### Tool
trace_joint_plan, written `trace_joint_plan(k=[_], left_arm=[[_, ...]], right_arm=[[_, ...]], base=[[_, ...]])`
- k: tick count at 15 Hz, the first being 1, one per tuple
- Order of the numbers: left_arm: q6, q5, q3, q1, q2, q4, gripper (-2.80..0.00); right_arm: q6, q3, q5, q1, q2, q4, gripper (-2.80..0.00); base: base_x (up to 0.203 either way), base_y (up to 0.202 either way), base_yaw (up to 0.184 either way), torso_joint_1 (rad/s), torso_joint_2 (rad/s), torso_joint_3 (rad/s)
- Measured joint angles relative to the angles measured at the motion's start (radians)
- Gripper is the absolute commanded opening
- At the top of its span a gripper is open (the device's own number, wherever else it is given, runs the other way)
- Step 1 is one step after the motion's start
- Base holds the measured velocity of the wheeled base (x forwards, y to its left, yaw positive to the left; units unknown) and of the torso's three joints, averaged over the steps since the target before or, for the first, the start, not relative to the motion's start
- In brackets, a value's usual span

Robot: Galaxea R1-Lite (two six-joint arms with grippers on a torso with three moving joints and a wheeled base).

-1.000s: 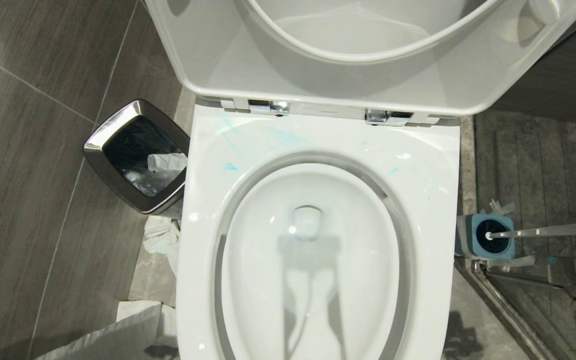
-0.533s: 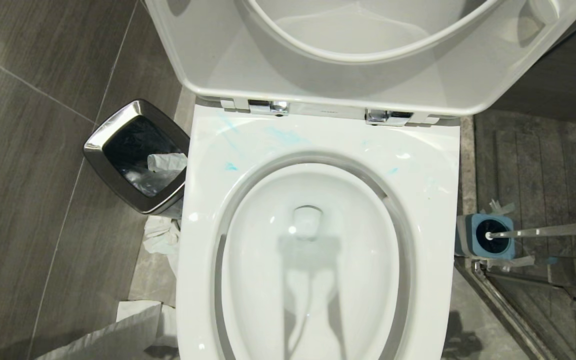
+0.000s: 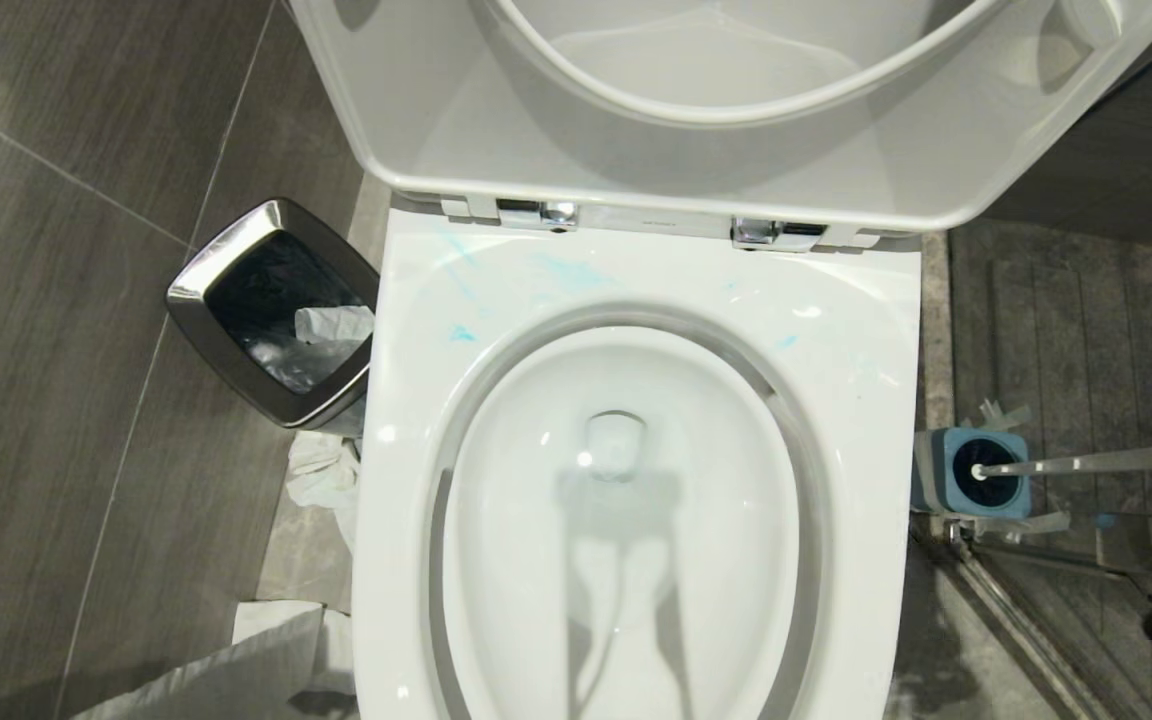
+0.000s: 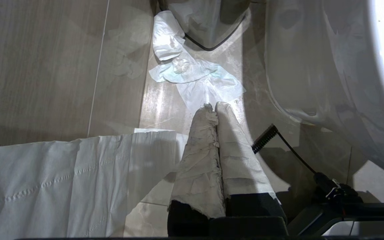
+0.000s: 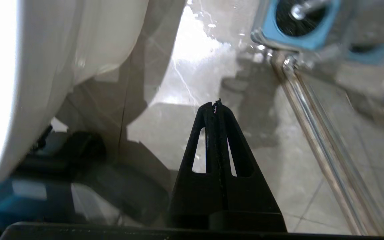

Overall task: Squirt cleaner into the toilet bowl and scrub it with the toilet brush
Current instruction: Pour in the cleaning agent

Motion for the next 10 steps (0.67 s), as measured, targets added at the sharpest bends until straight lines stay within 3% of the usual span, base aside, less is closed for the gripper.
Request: trace_joint_plan(k=[6,10], left_arm=[[0.0,0.0,0.0,0.0,0.0,0.0,-2.8],[0.0,0.0,0.0,0.0,0.0,0.0,-2.8]], right_arm=[[0.046,-0.043,0.015,0.014,0.536,-0.561,-2.8],[0.01,0.03,-0.039,0.032,0.776,-0.949,-2.8]], base=[[0.0,0.0,0.0,0.0,0.0,0.0],[0.0,0.0,0.0,0.0,0.0,0.0]])
